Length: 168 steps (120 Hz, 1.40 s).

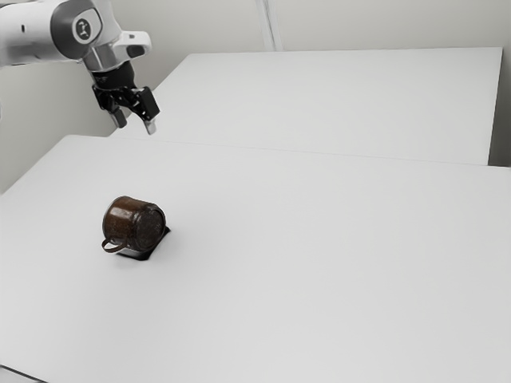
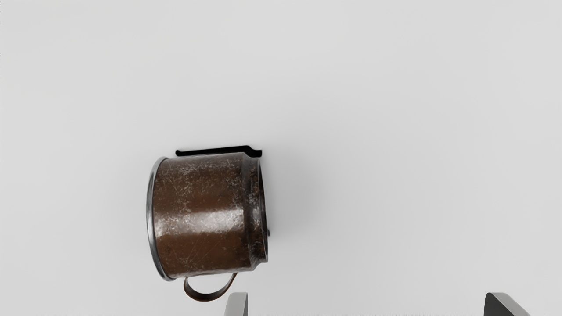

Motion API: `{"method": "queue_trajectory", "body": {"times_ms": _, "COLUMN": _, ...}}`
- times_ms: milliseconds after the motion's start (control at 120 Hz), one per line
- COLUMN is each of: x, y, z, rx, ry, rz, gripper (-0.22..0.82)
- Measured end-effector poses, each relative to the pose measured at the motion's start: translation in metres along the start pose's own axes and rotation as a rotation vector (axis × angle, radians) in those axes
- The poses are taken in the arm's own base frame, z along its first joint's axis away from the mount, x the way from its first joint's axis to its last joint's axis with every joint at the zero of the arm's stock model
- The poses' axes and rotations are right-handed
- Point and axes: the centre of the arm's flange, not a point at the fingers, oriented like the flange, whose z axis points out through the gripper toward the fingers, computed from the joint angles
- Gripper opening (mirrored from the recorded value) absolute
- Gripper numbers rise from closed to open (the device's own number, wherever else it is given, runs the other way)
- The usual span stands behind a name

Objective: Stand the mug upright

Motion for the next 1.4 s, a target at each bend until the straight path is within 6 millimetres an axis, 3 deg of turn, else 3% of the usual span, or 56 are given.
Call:
{"method": "queue_trajectory", "body": {"times_ms": 192, "x": -0.015, "y": -0.008, "z": 0.017, "rx": -0.020, "ry": -0.008, "rz": -0.010, "gripper": 0.59}}
{"method": "queue_trajectory", "body": {"times_ms": 308, "x": -0.024, "y": -0.019, "z": 0.031, "rx": -0.124, "ry": -0.015, "rz": -0.055, "gripper": 0.59}}
{"method": "queue_trajectory", "body": {"times_ms": 467, "x": -0.039, "y": -0.063, "z": 0.053, "rx": -0.302, "ry": -0.032, "rz": -0.152, "gripper": 0.58}}
{"method": "queue_trajectory", "body": {"times_ms": 567, "x": -0.045, "y": -0.092, "z": 0.079, "rx": -0.403, "ry": -0.065, "rz": -0.201, "gripper": 0.59}}
{"method": "queue_trajectory", "body": {"times_ms": 817, "x": -0.040, "y": -0.151, "z": 0.153, "rx": -0.574, "ry": -0.108, "rz": -0.240, "gripper": 0.59}}
{"method": "queue_trajectory", "body": {"times_ms": 1017, "x": -0.044, "y": -0.189, "z": 0.186, "rx": -0.663, "ry": -0.093, "rz": -0.238, "gripper": 0.59}}
{"method": "queue_trajectory", "body": {"times_ms": 1275, "x": -0.048, "y": -0.233, "z": 0.212, "rx": -0.712, "ry": -0.052, "rz": -0.223, "gripper": 0.59}}
{"method": "queue_trajectory", "body": {"times_ms": 1400, "x": -0.046, "y": -0.240, "z": 0.233, "rx": -0.735, "ry": -0.056, "rz": -0.213, "gripper": 0.59}}
